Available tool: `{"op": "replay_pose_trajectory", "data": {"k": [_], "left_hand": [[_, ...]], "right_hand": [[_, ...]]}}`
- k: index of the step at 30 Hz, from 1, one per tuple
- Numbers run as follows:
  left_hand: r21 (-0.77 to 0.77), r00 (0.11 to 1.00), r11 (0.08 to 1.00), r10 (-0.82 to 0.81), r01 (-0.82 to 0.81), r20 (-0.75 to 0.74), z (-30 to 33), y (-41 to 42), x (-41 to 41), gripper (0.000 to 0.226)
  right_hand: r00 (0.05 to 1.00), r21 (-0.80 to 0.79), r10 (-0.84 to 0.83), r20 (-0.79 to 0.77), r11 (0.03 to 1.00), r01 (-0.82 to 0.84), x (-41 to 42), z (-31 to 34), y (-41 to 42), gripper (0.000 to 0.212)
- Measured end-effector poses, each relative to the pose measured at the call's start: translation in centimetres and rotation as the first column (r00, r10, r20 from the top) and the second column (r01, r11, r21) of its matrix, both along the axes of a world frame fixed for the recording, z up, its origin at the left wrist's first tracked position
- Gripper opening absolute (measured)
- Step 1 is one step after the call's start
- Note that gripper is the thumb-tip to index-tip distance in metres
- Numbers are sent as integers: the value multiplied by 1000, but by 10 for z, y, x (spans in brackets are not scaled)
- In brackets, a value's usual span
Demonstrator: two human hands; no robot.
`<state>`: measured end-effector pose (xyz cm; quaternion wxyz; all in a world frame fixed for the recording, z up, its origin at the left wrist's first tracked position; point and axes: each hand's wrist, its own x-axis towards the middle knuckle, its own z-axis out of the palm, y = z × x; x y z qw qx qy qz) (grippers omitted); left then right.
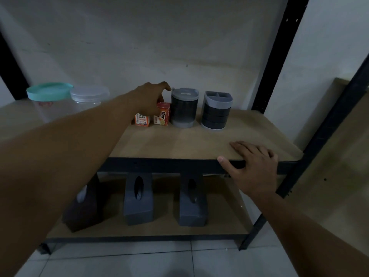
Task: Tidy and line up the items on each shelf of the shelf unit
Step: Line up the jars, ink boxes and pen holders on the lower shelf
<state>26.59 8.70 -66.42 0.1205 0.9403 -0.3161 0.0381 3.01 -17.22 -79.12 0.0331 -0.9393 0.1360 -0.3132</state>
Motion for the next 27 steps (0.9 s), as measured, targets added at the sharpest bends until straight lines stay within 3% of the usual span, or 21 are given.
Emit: {"op": "replay_pose_trajectory", "data": {"k": [5,9,12,14,18,23,27], "left_hand": [[-40,1000,999,-18,18,6,6,11,-14,92],[-279,961,951,-55,134,272,-11,36,-52,45],[-239,941,966,-11,97,337,-43,60,-85,25],[-210,941,977,30,44,337,-64,74,-98,26],[-313,907,949,161,-34,389,-67,80,-94,36],[-151,899,984,148,-93,412,-39,79,-60,73],[-149,891,983,160,-106,426,-47,81,-52,79]], "right_hand": [[1000,-11,2,-13,1000,-2,1,-1,-3,84],[1000,1,-3,-20,1000,3,0,0,-2,83],[1000,0,-5,-27,1000,5,-1,2,0,81],[1000,12,-9,-23,1000,9,-2,2,3,81],[999,18,-15,-37,1000,16,-3,4,7,78],[998,19,-8,-61,1000,9,-2,3,12,76],[996,4,25,-85,1000,-24,1,5,26,80]]}}
